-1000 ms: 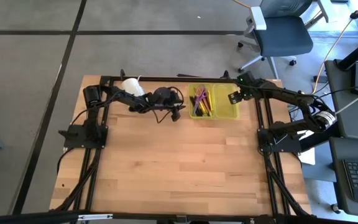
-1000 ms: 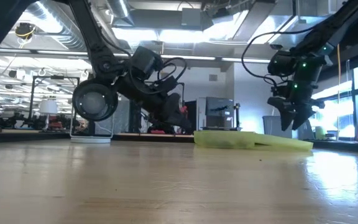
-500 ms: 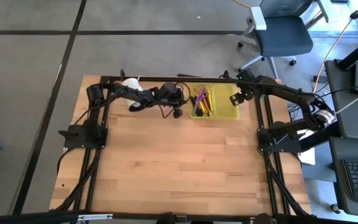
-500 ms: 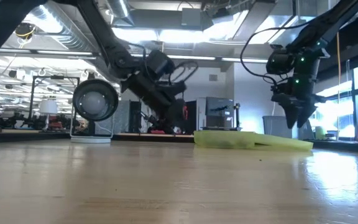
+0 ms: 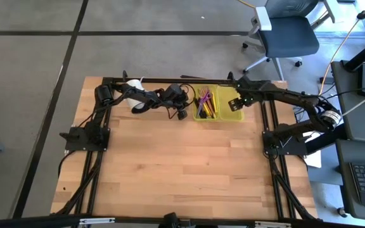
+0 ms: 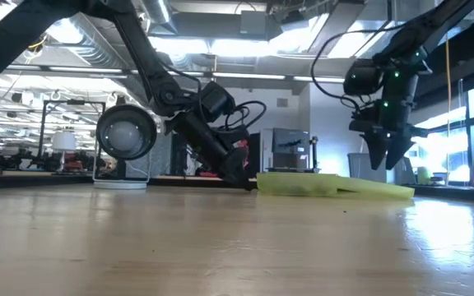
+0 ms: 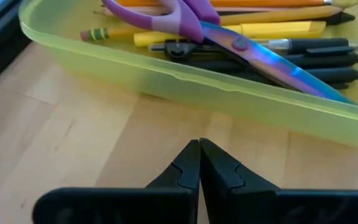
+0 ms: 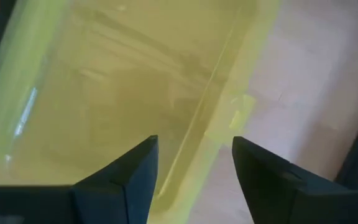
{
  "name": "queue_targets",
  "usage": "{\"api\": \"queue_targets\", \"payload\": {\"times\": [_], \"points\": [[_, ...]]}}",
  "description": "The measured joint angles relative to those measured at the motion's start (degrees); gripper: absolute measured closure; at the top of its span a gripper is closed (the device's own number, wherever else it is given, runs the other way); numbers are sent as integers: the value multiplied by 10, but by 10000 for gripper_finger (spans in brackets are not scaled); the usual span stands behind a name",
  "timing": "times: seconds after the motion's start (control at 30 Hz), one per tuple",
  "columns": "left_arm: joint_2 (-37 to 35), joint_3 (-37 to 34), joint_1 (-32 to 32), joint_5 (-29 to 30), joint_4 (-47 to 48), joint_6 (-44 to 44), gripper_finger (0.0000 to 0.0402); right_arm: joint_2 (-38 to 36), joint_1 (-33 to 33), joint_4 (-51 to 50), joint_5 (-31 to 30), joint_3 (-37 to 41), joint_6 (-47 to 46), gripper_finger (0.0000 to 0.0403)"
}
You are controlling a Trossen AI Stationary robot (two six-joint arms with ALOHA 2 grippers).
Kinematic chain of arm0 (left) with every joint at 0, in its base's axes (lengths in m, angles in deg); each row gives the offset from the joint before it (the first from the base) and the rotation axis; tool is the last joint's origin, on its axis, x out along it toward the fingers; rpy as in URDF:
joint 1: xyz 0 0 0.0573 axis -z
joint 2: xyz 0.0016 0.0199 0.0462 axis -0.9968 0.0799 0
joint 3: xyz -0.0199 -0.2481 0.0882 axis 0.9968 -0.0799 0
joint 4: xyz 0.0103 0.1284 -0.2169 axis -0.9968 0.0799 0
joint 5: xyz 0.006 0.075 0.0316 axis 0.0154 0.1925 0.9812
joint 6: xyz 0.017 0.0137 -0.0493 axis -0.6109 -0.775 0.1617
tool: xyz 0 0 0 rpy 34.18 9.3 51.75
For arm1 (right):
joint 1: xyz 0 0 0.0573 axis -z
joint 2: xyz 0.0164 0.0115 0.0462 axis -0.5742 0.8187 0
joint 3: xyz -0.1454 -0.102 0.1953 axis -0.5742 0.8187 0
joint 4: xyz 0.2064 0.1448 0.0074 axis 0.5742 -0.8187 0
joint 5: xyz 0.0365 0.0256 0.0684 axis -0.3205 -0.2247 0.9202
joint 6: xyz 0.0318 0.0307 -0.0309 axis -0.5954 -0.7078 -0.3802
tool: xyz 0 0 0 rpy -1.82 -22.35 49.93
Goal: Pick & place school supplies into a supply box
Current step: Close the yellow supply box
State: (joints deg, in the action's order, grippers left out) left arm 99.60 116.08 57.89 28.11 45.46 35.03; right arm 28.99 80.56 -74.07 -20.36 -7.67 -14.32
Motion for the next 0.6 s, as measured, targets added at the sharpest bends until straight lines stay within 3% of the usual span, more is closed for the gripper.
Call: {"api": "queue_targets", "payload": {"times": [0.23, 0.33, 0.5, 0.6], "points": [[0, 0, 0, 0, -3, 0, 399, -25, -149, -52, -15, 0, -197, 195], [0, 0, 0, 0, -4, 0, 399, -27, -235, -57, -56, 3, -293, 195], [0, 0, 0, 0, -12, 1, 400, -27, -361, 27, -114, 48, -460, 195], [0, 0, 0, 0, -17, 1, 398, -26, -404, 103, -133, 88, -525, 195]]}}
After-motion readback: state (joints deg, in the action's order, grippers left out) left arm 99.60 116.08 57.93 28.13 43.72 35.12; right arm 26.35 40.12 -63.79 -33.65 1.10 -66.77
